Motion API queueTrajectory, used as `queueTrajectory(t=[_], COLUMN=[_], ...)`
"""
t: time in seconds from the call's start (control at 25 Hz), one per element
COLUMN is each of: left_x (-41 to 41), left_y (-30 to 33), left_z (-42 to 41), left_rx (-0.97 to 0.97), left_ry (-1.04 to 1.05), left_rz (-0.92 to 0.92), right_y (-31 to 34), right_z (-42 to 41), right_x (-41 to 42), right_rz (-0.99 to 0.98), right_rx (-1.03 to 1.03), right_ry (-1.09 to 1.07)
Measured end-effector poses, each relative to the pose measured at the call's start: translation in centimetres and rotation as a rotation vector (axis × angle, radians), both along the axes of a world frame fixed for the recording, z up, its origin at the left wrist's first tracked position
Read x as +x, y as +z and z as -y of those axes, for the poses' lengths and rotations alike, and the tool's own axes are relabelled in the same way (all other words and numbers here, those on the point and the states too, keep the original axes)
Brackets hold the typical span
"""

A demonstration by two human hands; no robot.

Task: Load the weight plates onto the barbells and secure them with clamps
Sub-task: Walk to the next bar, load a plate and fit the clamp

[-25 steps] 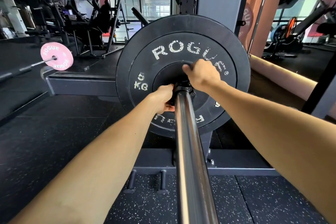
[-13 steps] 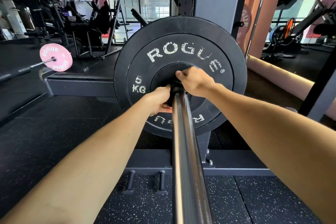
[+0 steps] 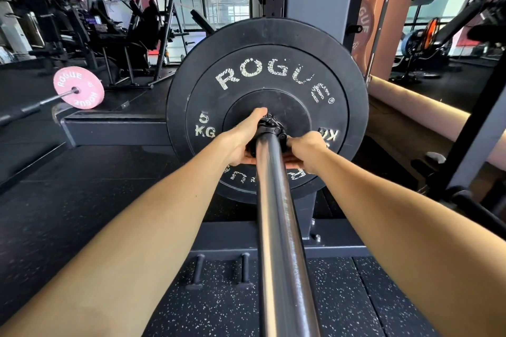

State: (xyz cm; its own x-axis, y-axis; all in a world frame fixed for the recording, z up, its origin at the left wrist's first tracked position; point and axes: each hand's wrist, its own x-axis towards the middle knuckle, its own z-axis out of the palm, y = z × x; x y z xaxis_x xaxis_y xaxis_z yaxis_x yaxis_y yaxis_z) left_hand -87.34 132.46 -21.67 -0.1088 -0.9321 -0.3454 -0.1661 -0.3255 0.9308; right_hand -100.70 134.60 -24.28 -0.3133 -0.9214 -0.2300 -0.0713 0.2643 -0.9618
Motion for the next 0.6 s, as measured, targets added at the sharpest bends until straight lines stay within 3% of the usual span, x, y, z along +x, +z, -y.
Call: queueTrajectory(t=[0.2,0.36,0.48,0.6], left_x=[-0.1,0.2,0.2,0.6], left_y=[-0.7,-0.8,-1.1,-0.1], left_z=[0.0,-0.3,0.2,-1.6], left_rx=[-0.012,-0.052,-0.081,-0.357], left_ry=[0.095,0.091,0.106,0.118], left_rz=[-0.125,-0.119,0.059,0.331], right_y=[0.3,0.4,0.2,1.0], right_z=[0.6,0.5,-0.3,-1.7], right_x=[-0.3,-0.2,-0.2,-0.8], right_rz=[0.007,-0.045,-0.169,-0.478], right_rx=[-0.007,-0.019,-0.090,-0.166], right_ry=[-0.032,-0.051,-0.022,0.138])
